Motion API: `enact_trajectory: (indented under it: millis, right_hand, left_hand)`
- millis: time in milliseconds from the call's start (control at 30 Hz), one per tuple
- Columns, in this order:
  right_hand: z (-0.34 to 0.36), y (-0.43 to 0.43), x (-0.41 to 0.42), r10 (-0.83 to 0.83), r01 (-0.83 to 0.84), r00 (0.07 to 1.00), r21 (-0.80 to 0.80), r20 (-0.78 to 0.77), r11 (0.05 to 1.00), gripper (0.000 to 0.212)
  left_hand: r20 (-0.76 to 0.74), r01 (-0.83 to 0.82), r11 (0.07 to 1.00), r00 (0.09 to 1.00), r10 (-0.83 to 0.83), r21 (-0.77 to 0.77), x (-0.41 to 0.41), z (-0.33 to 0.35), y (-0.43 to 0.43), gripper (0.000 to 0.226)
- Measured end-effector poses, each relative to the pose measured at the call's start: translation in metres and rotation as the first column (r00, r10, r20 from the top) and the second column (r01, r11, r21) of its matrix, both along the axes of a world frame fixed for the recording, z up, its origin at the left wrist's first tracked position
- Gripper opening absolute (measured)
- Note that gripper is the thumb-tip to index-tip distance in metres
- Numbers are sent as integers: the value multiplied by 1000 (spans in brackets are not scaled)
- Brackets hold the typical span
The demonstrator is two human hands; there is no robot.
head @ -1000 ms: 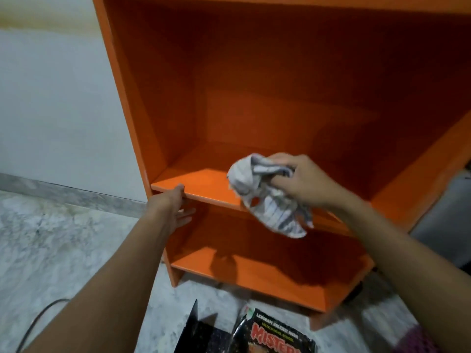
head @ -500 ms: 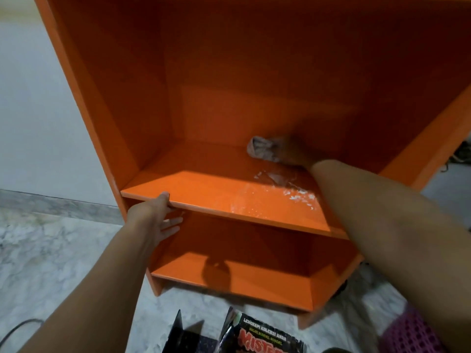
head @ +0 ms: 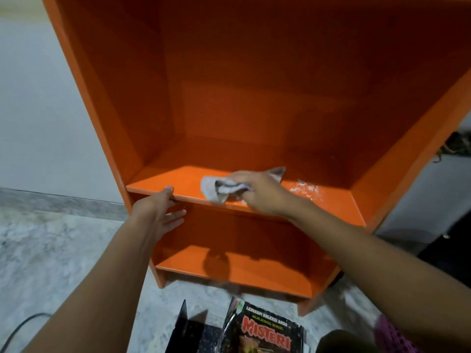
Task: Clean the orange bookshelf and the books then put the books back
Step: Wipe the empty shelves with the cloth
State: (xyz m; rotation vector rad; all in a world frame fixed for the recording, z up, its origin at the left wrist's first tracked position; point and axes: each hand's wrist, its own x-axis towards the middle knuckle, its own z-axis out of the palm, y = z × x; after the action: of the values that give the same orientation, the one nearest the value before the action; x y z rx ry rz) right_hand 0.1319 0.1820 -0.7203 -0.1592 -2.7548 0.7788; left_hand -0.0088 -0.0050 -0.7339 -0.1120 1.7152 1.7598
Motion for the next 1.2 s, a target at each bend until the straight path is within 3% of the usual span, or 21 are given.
enact_trajectory:
  millis: [67, 133, 200, 333, 433, 567, 667, 733, 867, 933, 1000, 1100, 1200]
  right_hand:
    - [4, -35, 20, 120, -118, 992, -42, 40, 992, 55]
    - [7, -63, 45, 180, -166, 972, -98, 154, 981, 60]
    - [6, -74, 62, 221, -199, 960, -135, 174, 971, 56]
    - [38, -54, 73, 20, -33, 997, -179, -71, 983, 55]
    - [88, -22, 80, -105, 71, 982, -203, -160, 977, 54]
    - [131, 44, 68, -355, 337, 928, -157, -110, 928, 33]
    - [136, 88, 44, -459, 439, 887, -199, -62, 876, 34]
    - [131, 110, 32, -494, 483, 869, -151, -38, 862, 35]
    - [81, 135, 30, -591, 599, 800, -87, 100, 796, 18]
    - [39, 150, 32, -622, 618, 763, 84, 175, 781, 32]
    - [11, 158, 34, -692, 680, 703, 129, 164, 722, 48]
    - [12, 138, 37, -662, 660, 738, 66, 134, 749, 43]
    - [10, 113, 43, -623, 604, 762, 152, 176, 782, 35]
  left_hand:
    - [9, -8, 1000, 1000, 8, 3, 1, 2, -1, 34]
    - [1, 5, 1000, 1000, -5, 5, 3, 3, -1, 29]
    - [-5, 4, 1000, 1000, -4, 2, 2, 4, -1, 32]
    - [-5, -30, 999, 1000, 29, -31, 3, 4, -3, 43]
    - [9, -42, 999, 999, 42, -10, 12, 2, 6, 34]
    - [32, -3, 1000, 999, 2, 30, 28, 2, 21, 25]
    - [56, -19, 999, 998, 16, 44, 23, 1, 23, 27]
    - [72, -24, 998, 997, 20, 53, 18, -2, 23, 24]
    - [75, -2, 998, 997, -3, 66, 18, -6, 23, 18]
    - [74, -9, 997, 997, 4, 72, 17, -7, 24, 17]
    - [79, -17, 997, 997, 11, 72, 18, -6, 23, 18]
    - [91, -21, 996, 996, 13, 86, 19, -5, 21, 17]
    - [96, -20, 995, 995, 11, 97, 18, -4, 21, 17]
